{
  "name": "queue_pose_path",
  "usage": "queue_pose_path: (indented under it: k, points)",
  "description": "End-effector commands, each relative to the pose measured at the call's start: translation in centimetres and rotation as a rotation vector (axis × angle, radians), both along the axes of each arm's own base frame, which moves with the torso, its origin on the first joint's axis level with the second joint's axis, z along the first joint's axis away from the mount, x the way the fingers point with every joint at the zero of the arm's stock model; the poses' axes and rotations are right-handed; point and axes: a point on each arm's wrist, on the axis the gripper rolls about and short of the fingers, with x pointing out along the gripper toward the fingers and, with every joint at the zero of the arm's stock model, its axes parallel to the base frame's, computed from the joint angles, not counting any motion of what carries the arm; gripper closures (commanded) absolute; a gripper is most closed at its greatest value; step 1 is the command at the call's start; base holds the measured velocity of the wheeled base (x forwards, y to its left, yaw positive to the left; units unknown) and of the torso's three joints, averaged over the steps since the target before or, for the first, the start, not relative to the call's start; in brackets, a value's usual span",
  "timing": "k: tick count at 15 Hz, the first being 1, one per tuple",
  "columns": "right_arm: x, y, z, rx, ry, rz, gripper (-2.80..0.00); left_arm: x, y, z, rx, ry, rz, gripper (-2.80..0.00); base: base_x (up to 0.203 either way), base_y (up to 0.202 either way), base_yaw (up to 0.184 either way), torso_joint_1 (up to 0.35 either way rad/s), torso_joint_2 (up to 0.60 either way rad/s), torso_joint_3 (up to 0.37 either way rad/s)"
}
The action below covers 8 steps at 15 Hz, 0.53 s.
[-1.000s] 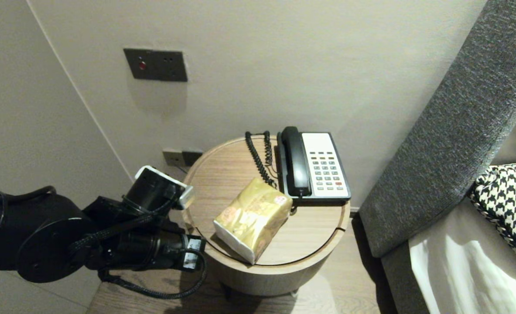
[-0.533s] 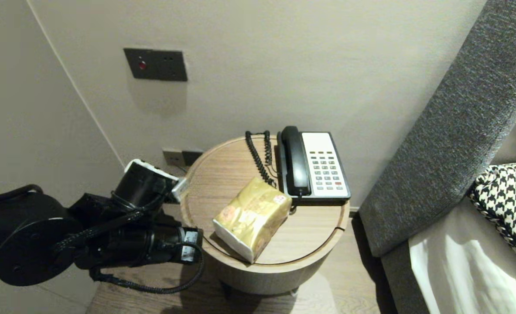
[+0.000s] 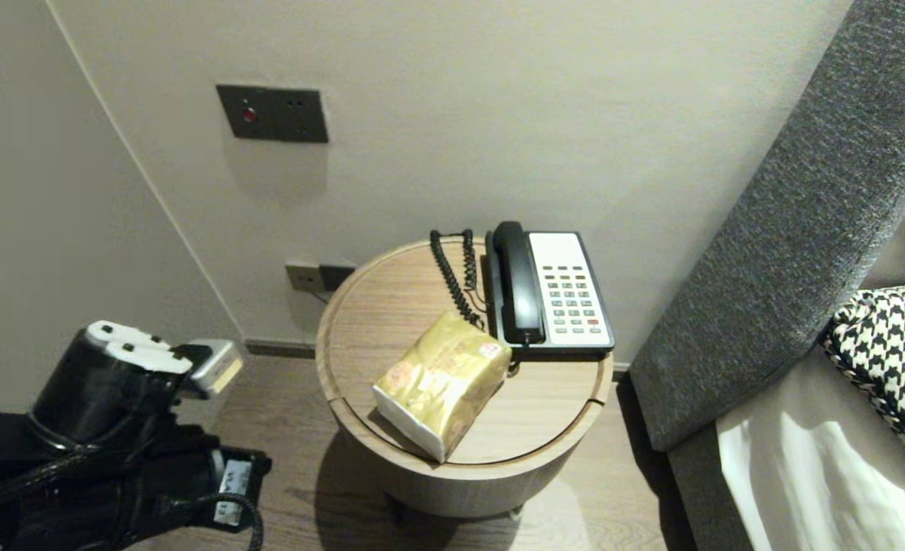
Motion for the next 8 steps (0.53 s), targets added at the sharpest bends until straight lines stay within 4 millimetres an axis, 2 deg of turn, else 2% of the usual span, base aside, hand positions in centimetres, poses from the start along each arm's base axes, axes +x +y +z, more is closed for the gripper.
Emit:
queue_pose_path:
  k: [1, 5, 8]
  points:
    - [0.3, 0.0, -1.1, 0.001, 0.039, 0.000, 0.00, -2.5, 2.5, 1.4, -0.004, -0.084, 0.075, 0.00, 0.000, 0.000, 0.000, 0.000, 0.00, 0.000]
    - [0.3, 0.0, -1.1, 0.001, 0.040, 0.000, 0.00, -4.6, 6.6, 1.9, 0.040, -0.068, 0.281, 0.00, 0.000, 0.000, 0.000, 0.000, 0.00, 0.000]
    - [0.3, 0.0, -1.1, 0.001, 0.039, 0.000, 0.00, -7.0, 8.3, 2.5, 0.062, -0.068, 0.346, 0.00, 0.000, 0.000, 0.000, 0.000, 0.00, 0.000]
